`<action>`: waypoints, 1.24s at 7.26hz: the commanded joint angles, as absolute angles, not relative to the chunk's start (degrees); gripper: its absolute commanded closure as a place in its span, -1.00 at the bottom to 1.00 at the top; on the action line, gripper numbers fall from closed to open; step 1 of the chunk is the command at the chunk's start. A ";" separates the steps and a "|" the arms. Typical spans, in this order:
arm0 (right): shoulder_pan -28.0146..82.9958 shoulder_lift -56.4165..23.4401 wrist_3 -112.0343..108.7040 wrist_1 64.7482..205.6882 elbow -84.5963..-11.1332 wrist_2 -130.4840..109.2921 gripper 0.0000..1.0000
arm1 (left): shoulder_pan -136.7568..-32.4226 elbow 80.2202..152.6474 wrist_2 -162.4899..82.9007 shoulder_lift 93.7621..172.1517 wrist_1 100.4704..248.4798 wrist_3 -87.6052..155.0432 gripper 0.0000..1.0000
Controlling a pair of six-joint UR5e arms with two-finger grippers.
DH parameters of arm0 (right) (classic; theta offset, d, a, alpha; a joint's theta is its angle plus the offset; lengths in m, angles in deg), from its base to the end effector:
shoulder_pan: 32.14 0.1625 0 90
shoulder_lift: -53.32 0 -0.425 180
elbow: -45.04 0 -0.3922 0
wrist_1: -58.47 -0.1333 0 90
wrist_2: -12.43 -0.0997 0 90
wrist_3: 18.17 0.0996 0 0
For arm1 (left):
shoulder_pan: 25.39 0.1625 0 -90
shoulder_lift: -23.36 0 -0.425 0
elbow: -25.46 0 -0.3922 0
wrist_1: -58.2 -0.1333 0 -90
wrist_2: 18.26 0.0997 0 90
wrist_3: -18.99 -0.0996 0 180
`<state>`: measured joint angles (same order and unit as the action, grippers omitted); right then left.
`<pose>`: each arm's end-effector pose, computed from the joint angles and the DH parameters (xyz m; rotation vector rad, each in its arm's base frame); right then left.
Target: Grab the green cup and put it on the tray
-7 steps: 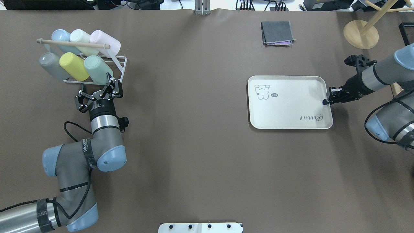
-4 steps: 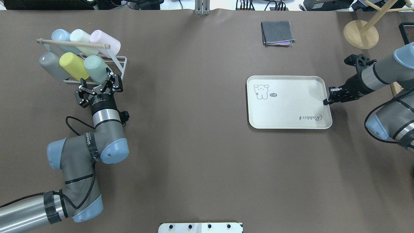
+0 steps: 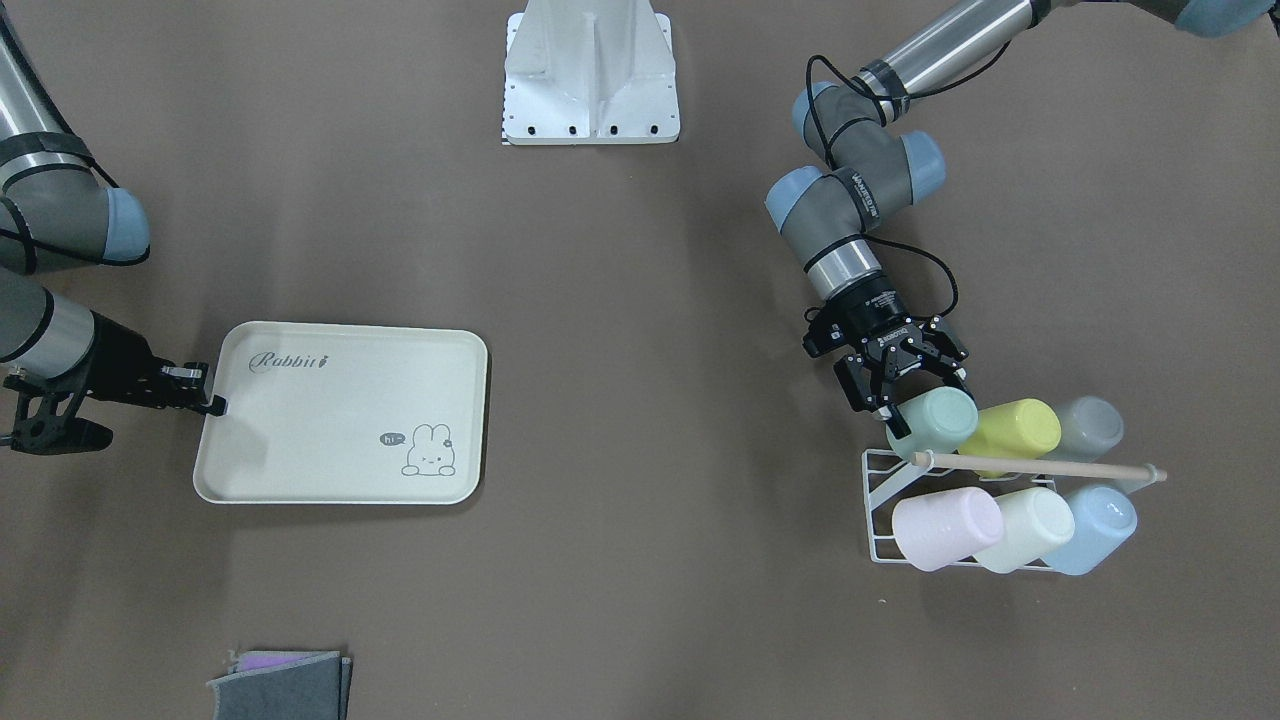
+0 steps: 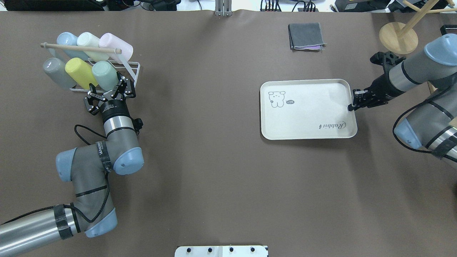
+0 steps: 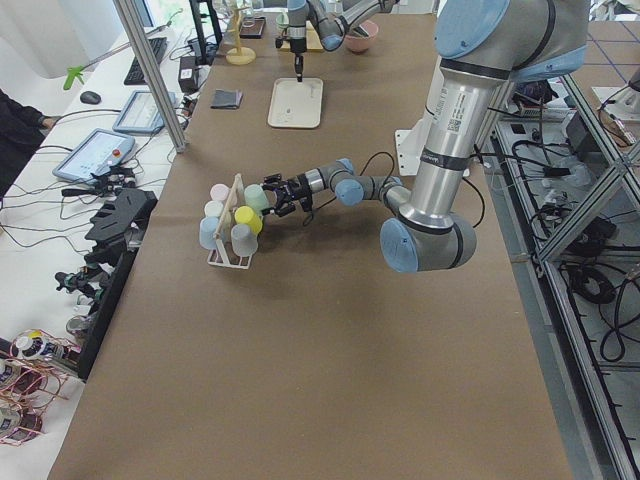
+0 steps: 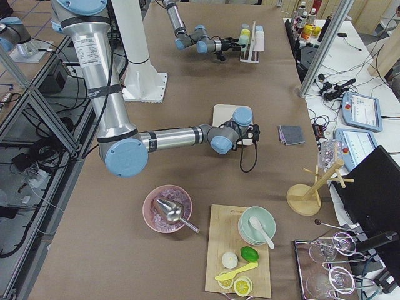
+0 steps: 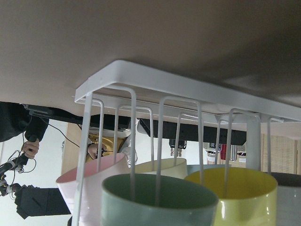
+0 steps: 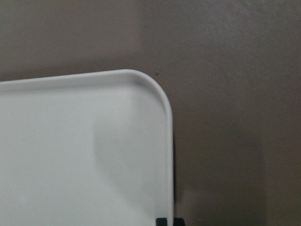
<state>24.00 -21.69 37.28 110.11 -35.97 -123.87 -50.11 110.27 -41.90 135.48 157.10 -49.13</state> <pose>-0.2942 -0.5485 0.5115 -0.0187 -1.0540 0.0287 0.4896 -0.4726 0.4345 0.4326 -1.3390 1.7447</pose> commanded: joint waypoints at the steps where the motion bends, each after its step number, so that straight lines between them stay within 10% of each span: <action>1: 20.79 -17.54 37.38 116.18 -39.58 -121.71 1.00 | -50.35 110.02 -41.90 135.69 157.07 -49.21 -0.95; 5: 12.18 -11.13 40.87 129.81 -48.99 -113.19 1.00 | -50.79 110.37 -41.90 136.04 157.16 -53.26 0.13; 9: 9.26 -6.19 42.57 132.83 -48.21 -110.37 1.00 | -52.99 111.50 -41.12 135.86 160.50 -54.39 0.69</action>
<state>10.13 -7.35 42.21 132.52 -48.62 -111.49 -52.48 111.08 -41.61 135.96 159.33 -53.64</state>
